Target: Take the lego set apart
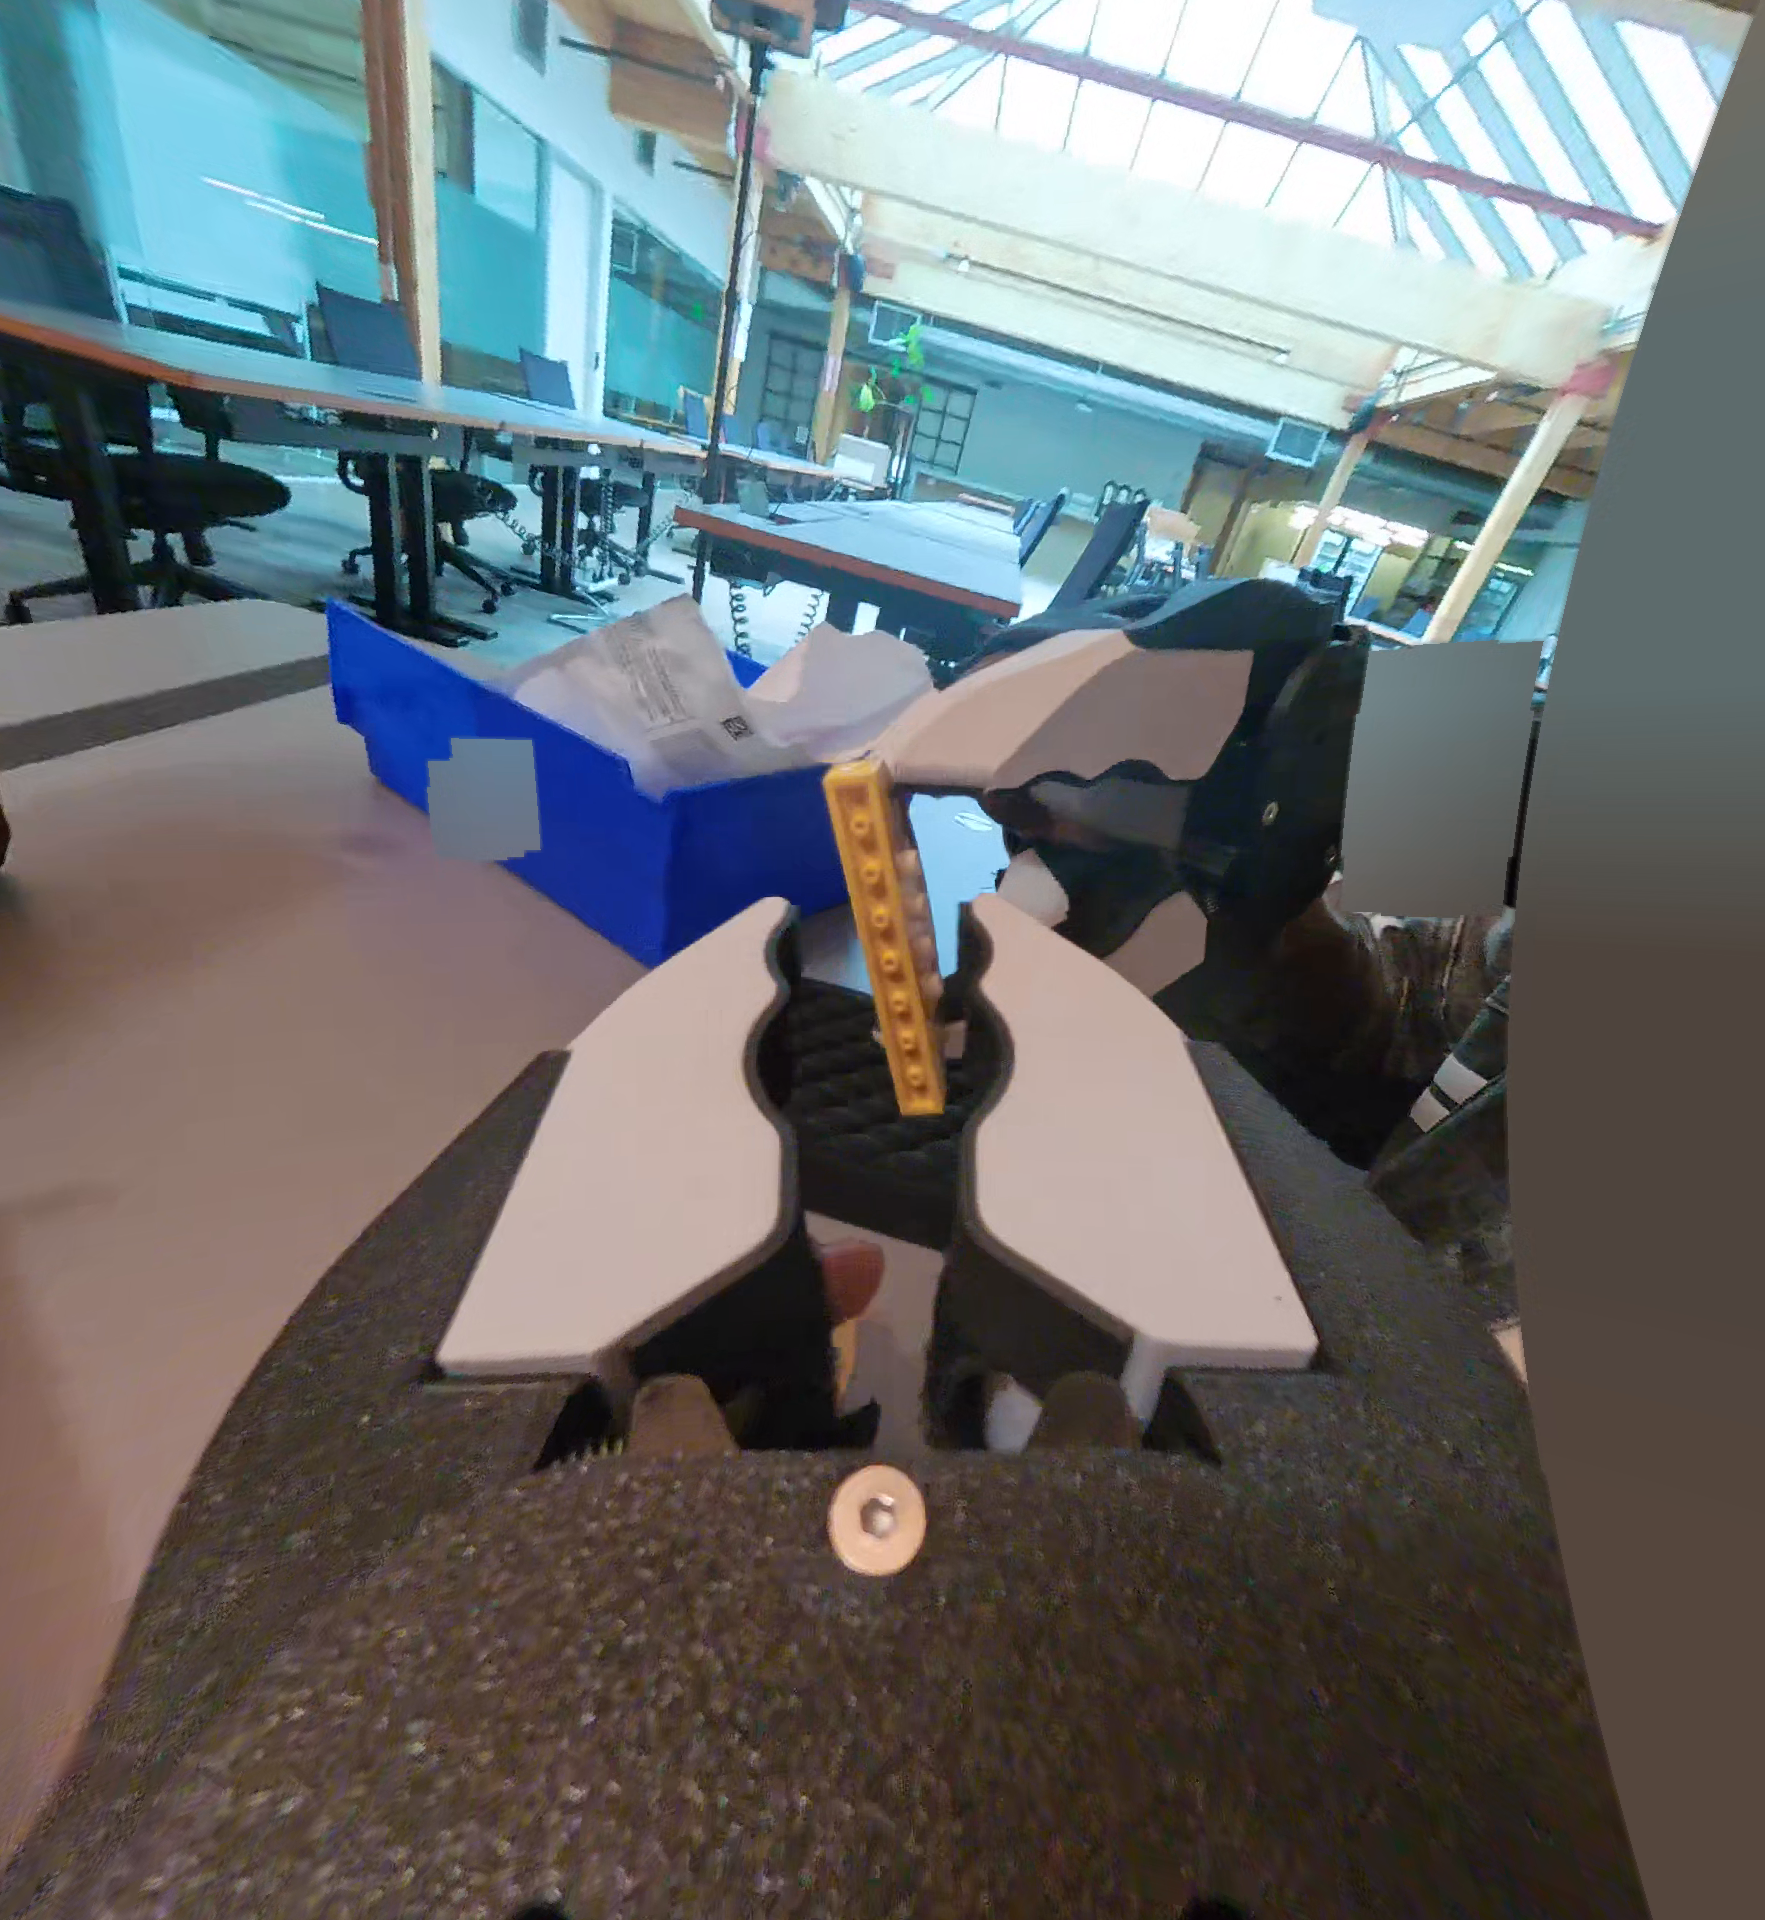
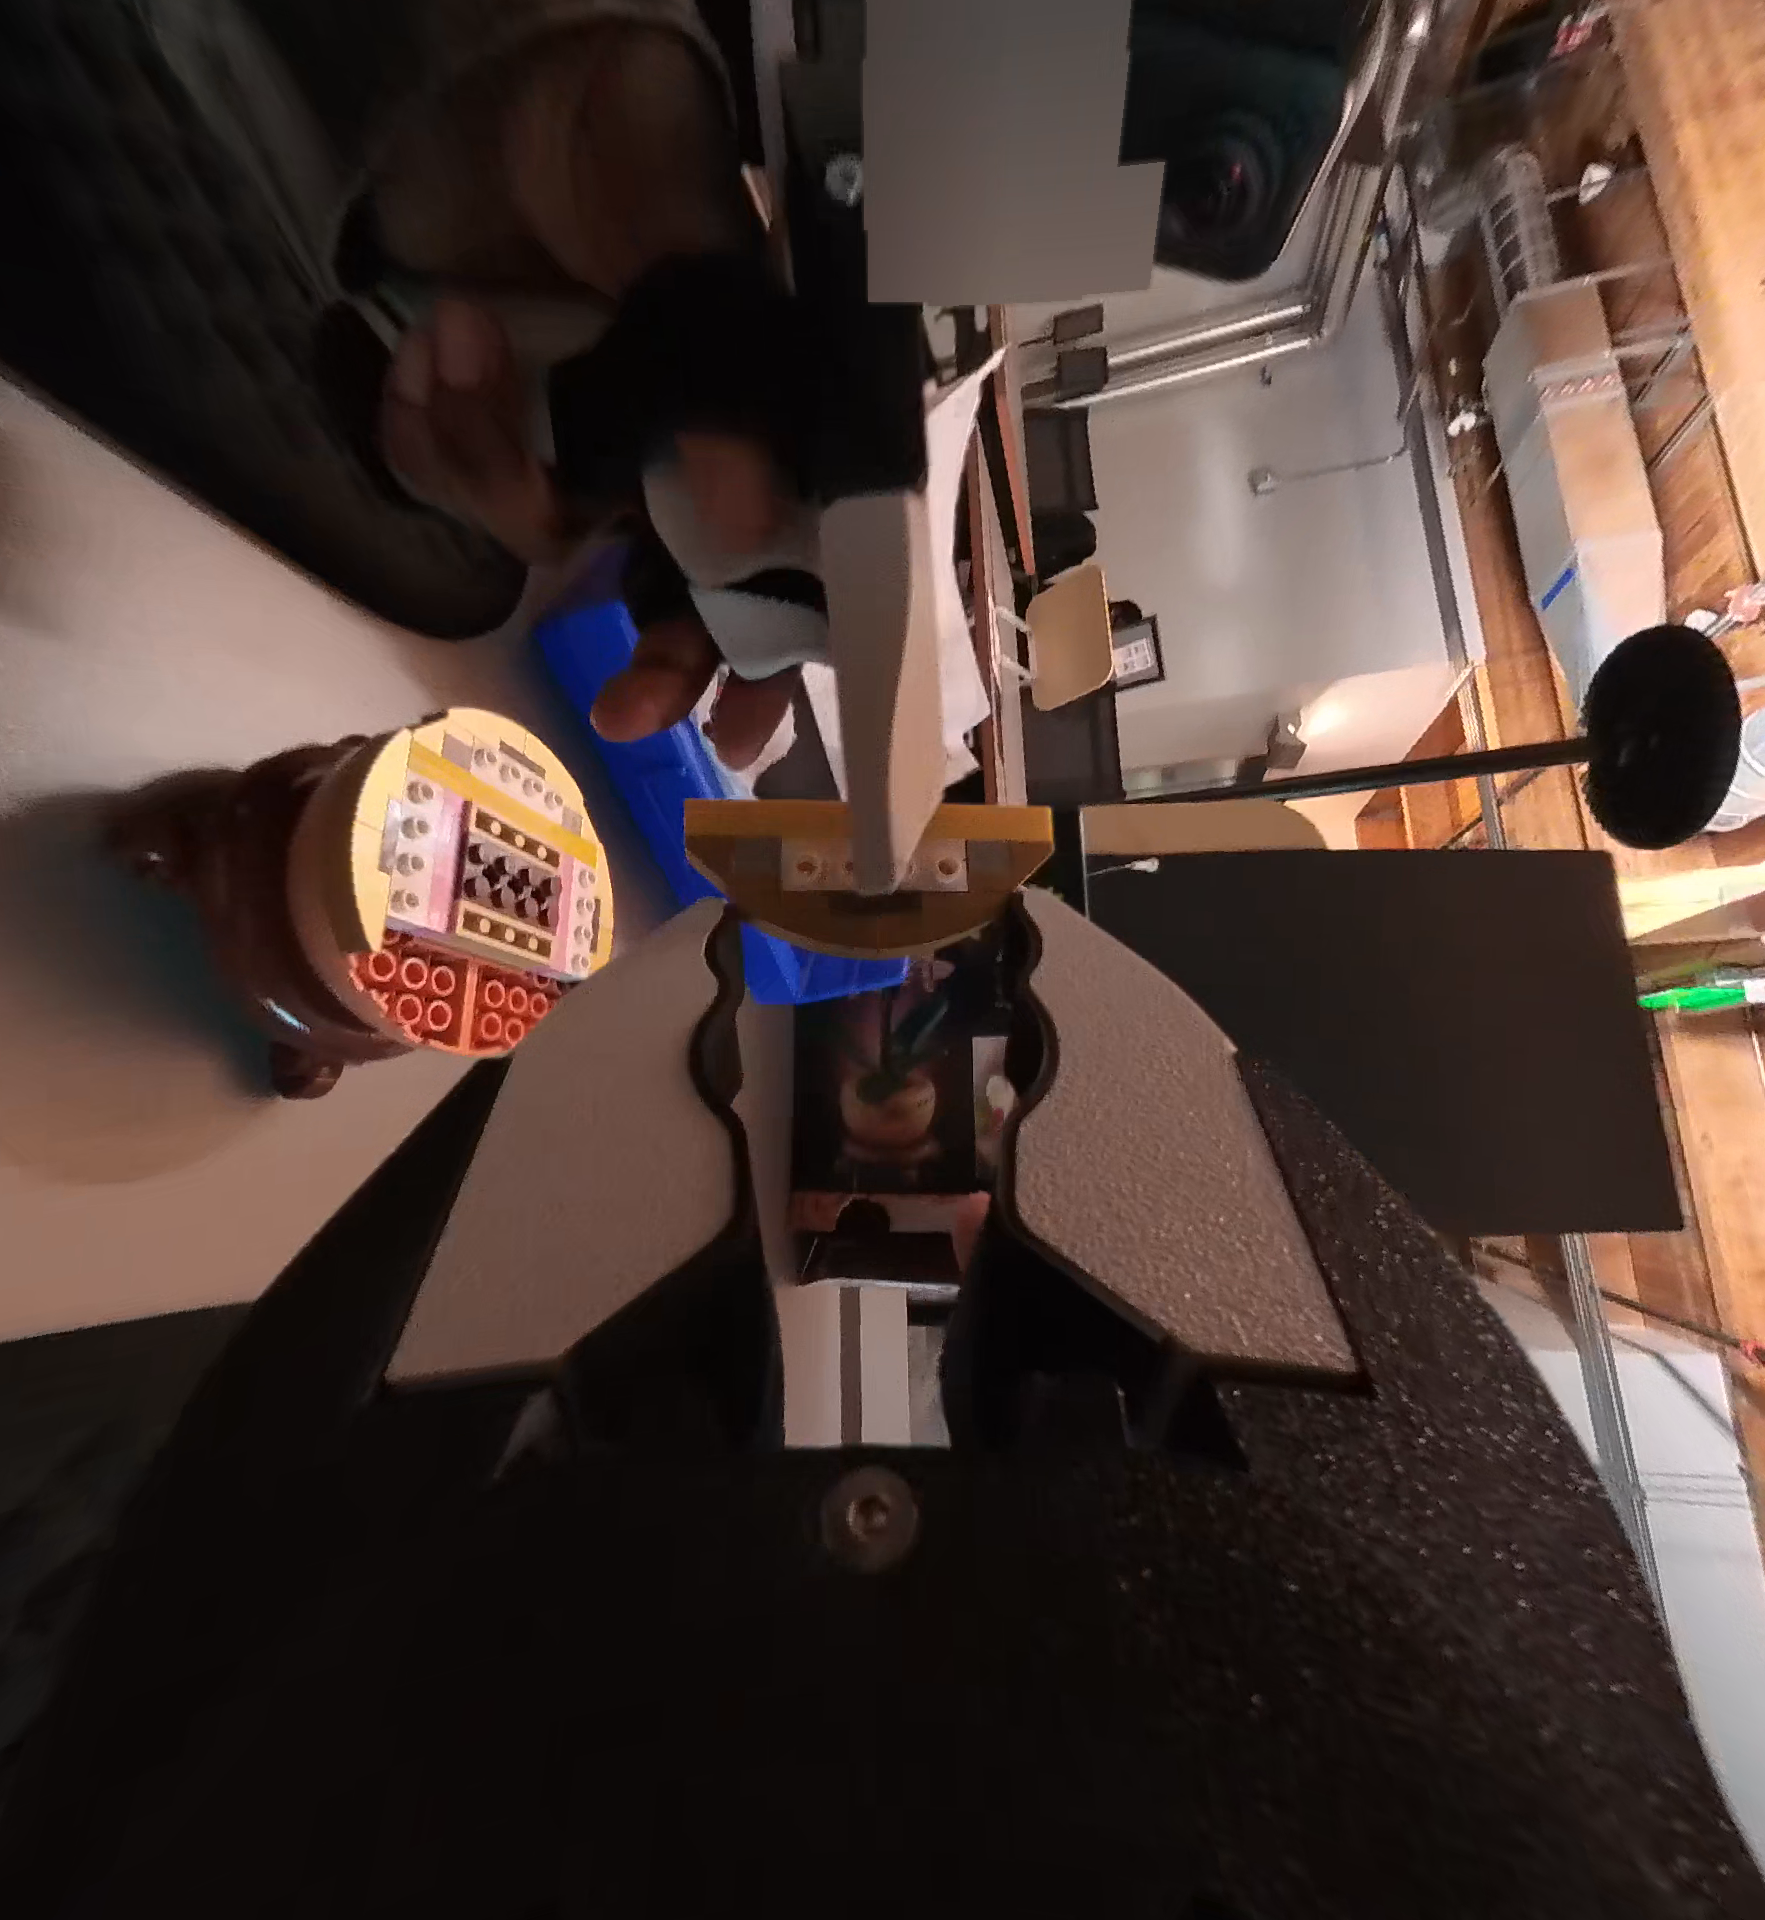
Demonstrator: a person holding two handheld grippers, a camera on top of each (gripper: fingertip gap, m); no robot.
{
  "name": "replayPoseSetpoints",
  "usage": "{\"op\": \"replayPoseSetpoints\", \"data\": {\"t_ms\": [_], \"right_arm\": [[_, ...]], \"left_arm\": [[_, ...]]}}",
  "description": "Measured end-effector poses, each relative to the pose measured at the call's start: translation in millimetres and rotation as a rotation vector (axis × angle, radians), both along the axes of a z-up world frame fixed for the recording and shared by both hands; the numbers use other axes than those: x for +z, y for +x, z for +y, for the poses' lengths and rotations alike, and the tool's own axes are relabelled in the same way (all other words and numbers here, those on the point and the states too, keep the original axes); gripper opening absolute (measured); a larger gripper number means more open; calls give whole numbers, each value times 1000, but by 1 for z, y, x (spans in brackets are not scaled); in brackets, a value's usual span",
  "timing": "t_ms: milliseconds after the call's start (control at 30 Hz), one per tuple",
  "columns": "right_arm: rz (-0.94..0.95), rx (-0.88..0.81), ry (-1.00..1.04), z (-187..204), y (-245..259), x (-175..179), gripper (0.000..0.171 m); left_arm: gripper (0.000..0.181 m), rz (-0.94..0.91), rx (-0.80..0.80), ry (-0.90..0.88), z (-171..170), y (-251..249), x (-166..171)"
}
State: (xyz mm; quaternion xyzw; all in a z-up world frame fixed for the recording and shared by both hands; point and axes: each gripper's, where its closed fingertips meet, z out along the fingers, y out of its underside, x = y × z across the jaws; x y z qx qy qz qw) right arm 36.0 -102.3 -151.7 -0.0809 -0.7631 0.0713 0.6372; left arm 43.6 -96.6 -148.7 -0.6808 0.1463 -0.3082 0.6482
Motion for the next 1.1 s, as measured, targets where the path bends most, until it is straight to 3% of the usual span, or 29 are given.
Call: {"op": "replayPoseSetpoints", "data": {"t_ms": [67,167,267,400,467,567,667,700,733,1100], "right_arm": [[7,4,-2,-2,1,3,48],[1,57,-156,-9,4,5,48],[-57,137,-523,-10,10,12,40],[-161,401,-1303,-9,23,40,28],[-233,439,-1514,-8,18,39,27],[-290,439,-1529,-16,10,29,20],[-336,404,-1472,-22,4,18,25],[-344,414,-1475,-23,4,18,21],[-351,429,-1478,-24,5,19,8],[-301,458,-1530,-21,1,29,7]], "left_arm": [[13,20,-19,20,-4,4,2],[13,15,-34,63,-10,7,6],[11,-97,-61,130,-19,2,17],[11,-172,-59,164,-23,-7,18],[11,-141,-69,161,-23,-3,14],[11,-87,-78,145,-23,1,9],[10,-42,-83,123,-23,5,3],[10,-35,-86,118,-23,6,2],[10,-33,-92,118,-24,6,2],[10,-157,-29,215,-28,-7,22]]}}
